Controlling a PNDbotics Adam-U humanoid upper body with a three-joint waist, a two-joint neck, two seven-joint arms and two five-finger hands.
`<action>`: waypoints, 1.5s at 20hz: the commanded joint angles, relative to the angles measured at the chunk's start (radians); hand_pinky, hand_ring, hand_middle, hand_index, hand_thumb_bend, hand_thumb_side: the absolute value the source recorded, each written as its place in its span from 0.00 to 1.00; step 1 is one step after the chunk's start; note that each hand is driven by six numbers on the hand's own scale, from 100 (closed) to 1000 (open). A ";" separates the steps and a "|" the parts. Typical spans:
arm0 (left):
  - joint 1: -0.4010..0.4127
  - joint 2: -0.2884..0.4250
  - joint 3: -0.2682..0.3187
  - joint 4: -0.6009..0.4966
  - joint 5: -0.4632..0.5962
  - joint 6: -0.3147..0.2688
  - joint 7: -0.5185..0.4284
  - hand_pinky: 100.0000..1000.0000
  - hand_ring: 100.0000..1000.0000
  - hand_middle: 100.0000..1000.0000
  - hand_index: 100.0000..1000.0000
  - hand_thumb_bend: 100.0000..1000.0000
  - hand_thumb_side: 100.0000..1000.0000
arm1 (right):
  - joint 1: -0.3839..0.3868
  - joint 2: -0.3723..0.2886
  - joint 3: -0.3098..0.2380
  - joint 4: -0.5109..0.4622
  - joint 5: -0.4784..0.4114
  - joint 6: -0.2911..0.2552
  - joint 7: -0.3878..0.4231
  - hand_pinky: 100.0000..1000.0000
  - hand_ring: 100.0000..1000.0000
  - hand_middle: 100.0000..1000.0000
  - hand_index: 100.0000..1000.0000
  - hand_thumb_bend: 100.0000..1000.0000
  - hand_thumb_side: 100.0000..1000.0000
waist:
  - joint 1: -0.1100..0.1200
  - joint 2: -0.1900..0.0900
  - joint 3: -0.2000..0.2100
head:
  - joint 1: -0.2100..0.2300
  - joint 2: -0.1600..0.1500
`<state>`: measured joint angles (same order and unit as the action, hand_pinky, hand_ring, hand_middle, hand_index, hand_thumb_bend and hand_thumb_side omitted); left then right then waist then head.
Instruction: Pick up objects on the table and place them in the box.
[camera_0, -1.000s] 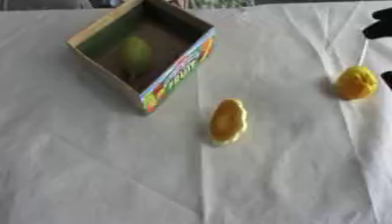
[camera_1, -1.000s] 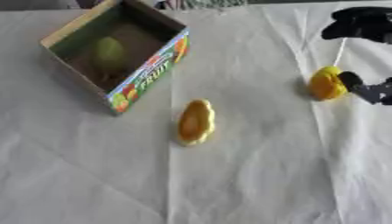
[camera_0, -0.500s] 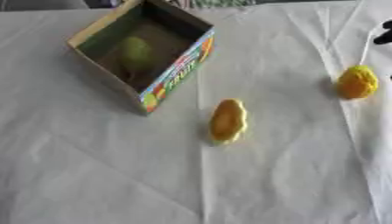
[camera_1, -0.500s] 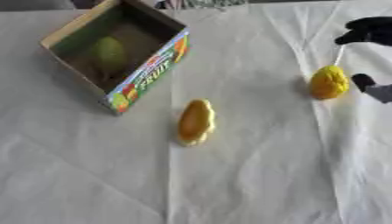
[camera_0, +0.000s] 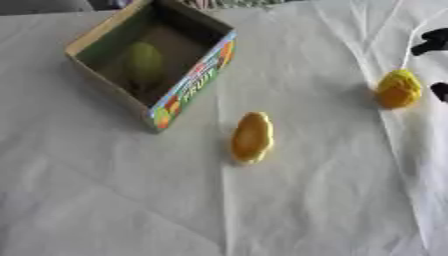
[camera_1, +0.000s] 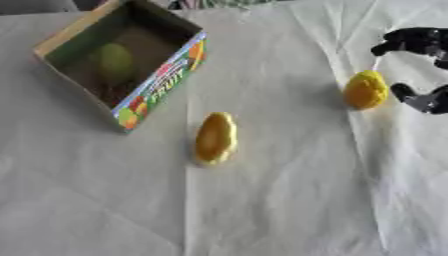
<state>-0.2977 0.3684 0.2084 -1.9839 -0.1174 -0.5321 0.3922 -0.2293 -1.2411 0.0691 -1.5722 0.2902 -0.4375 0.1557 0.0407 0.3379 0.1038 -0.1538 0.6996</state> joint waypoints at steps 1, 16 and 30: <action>-0.002 0.013 -0.001 -0.016 0.007 -0.001 -0.009 0.79 0.78 0.79 0.89 0.05 0.33 | -0.031 -0.012 0.003 0.027 0.010 0.008 0.019 0.93 1.00 0.81 0.95 0.01 0.00 | -0.001 -0.021 0.001 | -0.013 -0.015; 0.004 0.002 -0.012 -0.016 0.023 -0.002 -0.034 0.79 0.78 0.79 0.89 0.01 0.35 | -0.103 0.039 0.019 0.140 0.089 0.050 0.006 0.95 1.00 0.82 0.97 0.21 0.39 | 0.009 -0.015 0.007 | -0.029 -0.018; 0.006 -0.009 -0.018 -0.016 0.033 -0.002 -0.051 0.79 0.78 0.79 0.89 0.00 0.37 | -0.145 0.073 0.045 0.214 0.136 0.036 0.016 0.95 1.00 0.82 0.97 0.23 0.34 | 0.013 0.001 0.018 | -0.036 -0.033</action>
<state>-0.2891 0.3458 0.1883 -1.9839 -0.0900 -0.5338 0.3457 -0.3619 -1.1437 0.1207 -1.3638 0.4153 -0.3968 0.1679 0.0571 0.3555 0.1212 -0.1870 0.6815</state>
